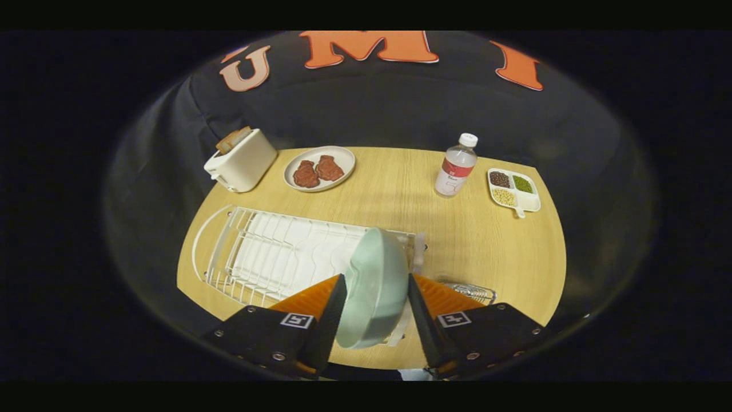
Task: Take the plate from the dish rack, then take the spoon from the basket and place it into the plate.
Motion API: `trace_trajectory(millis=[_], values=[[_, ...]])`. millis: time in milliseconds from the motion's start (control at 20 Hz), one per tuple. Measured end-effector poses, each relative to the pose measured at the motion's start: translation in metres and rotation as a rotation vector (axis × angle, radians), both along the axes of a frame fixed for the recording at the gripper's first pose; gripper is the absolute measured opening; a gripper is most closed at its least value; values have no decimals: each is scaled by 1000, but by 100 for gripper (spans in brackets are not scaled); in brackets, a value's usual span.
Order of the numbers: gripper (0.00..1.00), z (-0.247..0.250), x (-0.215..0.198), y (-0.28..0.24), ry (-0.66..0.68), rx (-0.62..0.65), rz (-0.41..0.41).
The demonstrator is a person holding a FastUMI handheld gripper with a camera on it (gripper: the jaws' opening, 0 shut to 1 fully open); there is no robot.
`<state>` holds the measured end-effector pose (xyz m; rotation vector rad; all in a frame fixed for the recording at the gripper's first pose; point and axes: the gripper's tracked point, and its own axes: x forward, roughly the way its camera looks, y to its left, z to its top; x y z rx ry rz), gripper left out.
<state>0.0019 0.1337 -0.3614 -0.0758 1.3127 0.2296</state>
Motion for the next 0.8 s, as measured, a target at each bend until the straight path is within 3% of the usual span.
trace_trajectory(millis=[250, 550, 800], values=[[41, -7, -5, 8, 47, -77, 6], [35, -4, -6, 12, 67, -210, 2], [25, 10, 3, 1, 14, -286, -92]])
